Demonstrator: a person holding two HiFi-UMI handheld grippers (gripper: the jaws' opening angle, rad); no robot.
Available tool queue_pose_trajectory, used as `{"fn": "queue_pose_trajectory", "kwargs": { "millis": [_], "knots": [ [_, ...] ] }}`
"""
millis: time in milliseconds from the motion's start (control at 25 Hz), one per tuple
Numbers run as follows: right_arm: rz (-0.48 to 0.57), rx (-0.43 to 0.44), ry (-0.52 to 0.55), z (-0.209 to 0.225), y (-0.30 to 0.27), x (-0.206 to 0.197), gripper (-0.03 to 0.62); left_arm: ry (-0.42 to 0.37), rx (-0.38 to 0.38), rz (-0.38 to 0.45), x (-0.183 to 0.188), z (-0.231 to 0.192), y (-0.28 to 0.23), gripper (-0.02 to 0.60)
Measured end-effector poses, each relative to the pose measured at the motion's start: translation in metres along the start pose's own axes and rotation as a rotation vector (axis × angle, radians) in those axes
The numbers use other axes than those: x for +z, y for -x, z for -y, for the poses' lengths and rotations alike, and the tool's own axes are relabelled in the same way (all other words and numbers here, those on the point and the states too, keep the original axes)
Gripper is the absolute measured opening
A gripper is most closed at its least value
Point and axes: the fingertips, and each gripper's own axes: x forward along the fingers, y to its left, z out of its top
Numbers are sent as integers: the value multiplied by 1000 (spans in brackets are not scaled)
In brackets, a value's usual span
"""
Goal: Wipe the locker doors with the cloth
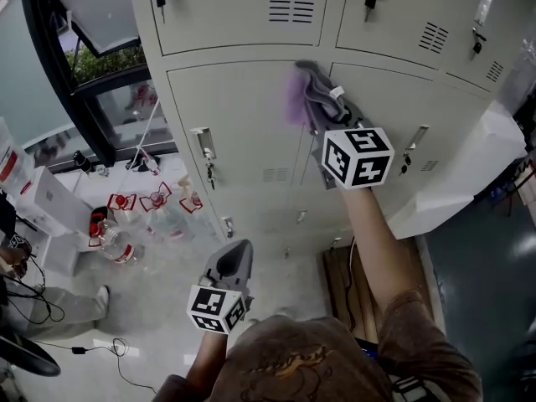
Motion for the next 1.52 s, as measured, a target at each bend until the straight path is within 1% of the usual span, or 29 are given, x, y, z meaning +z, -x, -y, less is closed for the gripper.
{"fn": "queue_pose_trajectory", "kwargs": {
  "millis": [200,320,440,560,720,1000,1200,1400,1520],
  "knots": [
    [-11,-33,14,18,9,-3,54,1,-1,-8,-2,0,0,0],
    [1,-54,-23,25,17,-3,53,3,1,-6,-1,0,1,0],
    [30,-33,-69,15,25,1,52,7,4,-6,-3,0,2,0],
    [55,18,-95,-9,30,5,52,9,6,-7,-3,0,3,0],
    [57,109,-115,-48,27,1,52,9,22,-6,-3,-4,6,0],
    [22,259,-120,-116,8,-22,53,12,67,-1,-3,-15,16,0],
    [18,360,-113,-161,-7,-39,52,21,101,2,-5,-24,22,0],
    [-3,414,-118,-194,-24,-60,52,27,141,3,-5,-36,31,0],
    [-13,441,-99,-213,-35,-72,52,27,169,6,-4,-45,37,0]
  ]
}}
